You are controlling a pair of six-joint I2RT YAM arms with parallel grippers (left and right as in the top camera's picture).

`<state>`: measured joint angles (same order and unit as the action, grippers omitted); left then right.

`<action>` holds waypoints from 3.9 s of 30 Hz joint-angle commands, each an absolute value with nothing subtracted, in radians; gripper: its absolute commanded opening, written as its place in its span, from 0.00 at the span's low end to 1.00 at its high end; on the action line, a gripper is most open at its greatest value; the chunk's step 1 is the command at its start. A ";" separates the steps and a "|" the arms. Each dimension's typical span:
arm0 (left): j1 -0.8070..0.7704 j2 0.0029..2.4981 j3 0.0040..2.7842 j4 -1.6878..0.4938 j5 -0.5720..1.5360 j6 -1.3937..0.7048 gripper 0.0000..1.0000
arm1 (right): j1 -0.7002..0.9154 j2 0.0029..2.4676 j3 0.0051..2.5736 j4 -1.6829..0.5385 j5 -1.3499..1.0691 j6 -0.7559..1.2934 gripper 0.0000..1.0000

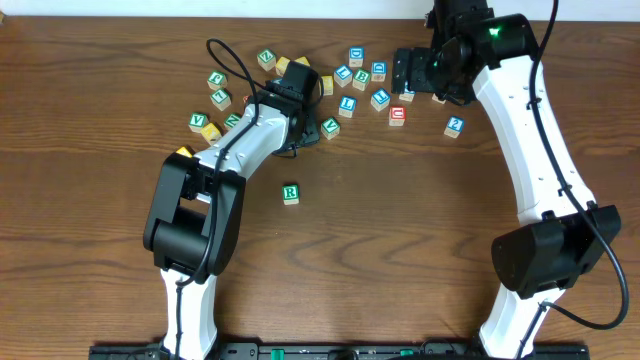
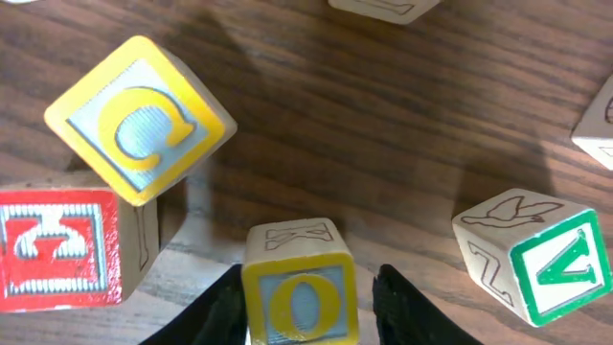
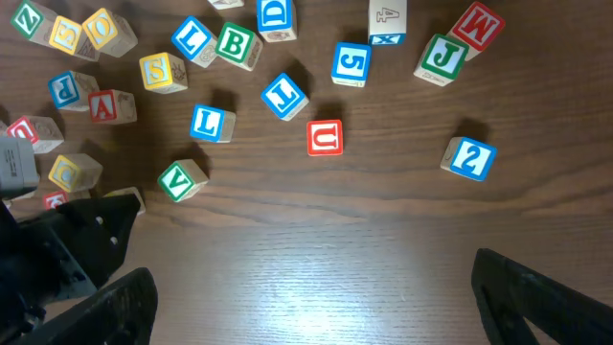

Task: Spell out ROBOT
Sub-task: 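Close the left gripper on the yellow O block, then carry the yellow O block with the left gripper beside the R block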

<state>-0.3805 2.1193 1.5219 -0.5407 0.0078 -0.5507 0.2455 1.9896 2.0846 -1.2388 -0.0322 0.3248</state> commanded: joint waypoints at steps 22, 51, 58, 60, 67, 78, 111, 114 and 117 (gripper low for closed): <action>-0.377 2.151 1.536 -0.544 -0.012 -0.524 0.28 | 0.250 1.999 2.077 -1.242 -0.025 0.314 0.99; -0.429 1.926 1.536 -0.764 0.019 -0.402 0.27 | 0.250 1.998 2.077 -1.242 -0.025 0.313 0.99; -0.509 1.928 1.528 -0.887 0.044 -0.473 0.27 | 0.250 1.998 2.077 -1.242 -0.025 0.314 0.99; -0.525 1.929 1.509 -0.881 0.041 -0.484 0.28 | 0.250 1.998 2.077 -1.242 -0.025 0.314 0.99; -0.557 1.951 1.425 -0.727 0.041 -0.496 0.28 | 0.250 1.998 2.077 -1.242 -0.025 0.314 0.99; -0.593 2.031 1.406 -0.592 0.041 -0.499 0.27 | 0.250 1.998 2.077 -1.242 -0.025 0.314 0.99; -0.615 2.091 1.407 -0.521 0.041 -0.499 0.43 | 0.247 1.998 2.077 -1.223 -0.029 0.313 0.99; -0.614 2.077 1.409 -0.522 0.041 -0.498 0.49 | 0.238 1.996 2.077 -1.225 -0.030 0.313 0.99; -0.611 2.044 1.414 -0.522 0.041 -0.487 0.54 | 0.224 1.986 2.078 -1.230 -0.037 0.305 0.99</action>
<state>-0.6136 2.0720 1.4139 -0.5194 0.0463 -0.4973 0.2409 1.9896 2.0842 -1.2274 -0.0315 0.3248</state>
